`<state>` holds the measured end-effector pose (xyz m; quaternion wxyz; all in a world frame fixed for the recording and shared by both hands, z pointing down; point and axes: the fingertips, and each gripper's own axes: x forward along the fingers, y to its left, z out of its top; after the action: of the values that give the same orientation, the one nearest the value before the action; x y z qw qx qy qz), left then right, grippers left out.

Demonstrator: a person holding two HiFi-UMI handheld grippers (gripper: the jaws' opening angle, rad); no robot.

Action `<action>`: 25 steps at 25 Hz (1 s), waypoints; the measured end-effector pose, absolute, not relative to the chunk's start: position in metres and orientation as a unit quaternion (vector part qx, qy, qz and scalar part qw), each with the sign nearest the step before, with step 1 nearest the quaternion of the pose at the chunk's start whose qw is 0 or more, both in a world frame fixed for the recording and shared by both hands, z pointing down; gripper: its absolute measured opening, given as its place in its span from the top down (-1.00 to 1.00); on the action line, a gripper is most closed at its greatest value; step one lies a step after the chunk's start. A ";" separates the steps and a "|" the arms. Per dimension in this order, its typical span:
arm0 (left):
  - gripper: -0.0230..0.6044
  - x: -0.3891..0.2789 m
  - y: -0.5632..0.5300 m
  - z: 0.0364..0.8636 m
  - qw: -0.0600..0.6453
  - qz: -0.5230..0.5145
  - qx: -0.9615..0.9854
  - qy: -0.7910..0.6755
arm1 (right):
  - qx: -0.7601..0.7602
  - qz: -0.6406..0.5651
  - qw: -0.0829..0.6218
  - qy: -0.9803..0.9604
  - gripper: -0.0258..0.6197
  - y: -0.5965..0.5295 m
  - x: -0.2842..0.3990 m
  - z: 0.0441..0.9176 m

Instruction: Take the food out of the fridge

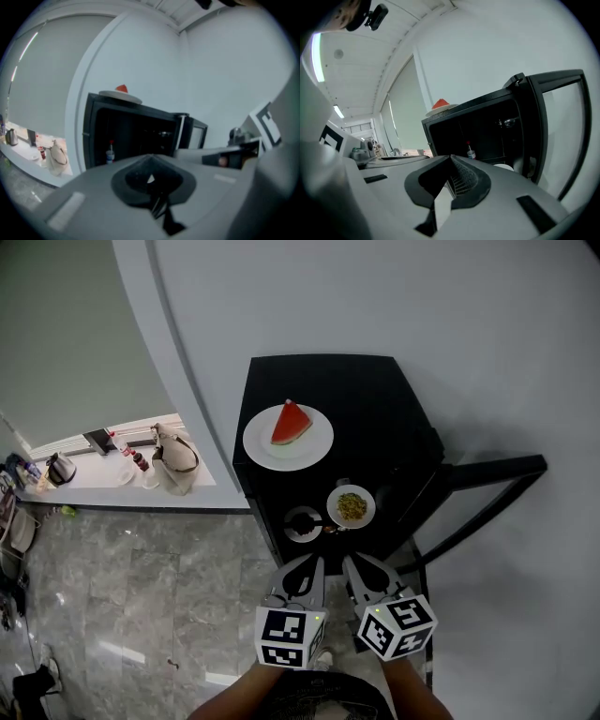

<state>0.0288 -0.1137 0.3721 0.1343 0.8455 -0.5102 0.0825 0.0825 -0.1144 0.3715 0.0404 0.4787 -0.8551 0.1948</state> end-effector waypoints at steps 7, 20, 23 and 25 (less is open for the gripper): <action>0.98 0.044 -0.107 0.373 0.131 0.079 0.847 -0.508 | 0.482 0.201 0.039 -0.852 0.91 -0.108 0.096 0.377; 0.97 0.084 -0.116 0.408 0.130 0.085 0.860 -0.486 | 0.449 0.393 -0.144 -0.790 0.91 -0.134 0.141 0.457; 0.97 0.095 -0.125 0.422 0.137 0.090 0.867 -0.471 | 0.458 0.422 -0.160 -0.766 0.91 -0.148 0.152 0.482; 0.97 0.100 -0.135 0.430 0.140 0.093 0.871 -0.462 | 0.465 0.439 -0.166 -0.750 0.90 -0.160 0.157 0.499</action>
<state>0.0999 -0.1351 0.4295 0.1405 0.8706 -0.4623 0.0928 0.1570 -0.1601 0.4995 -0.1662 0.4654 -0.7504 0.4390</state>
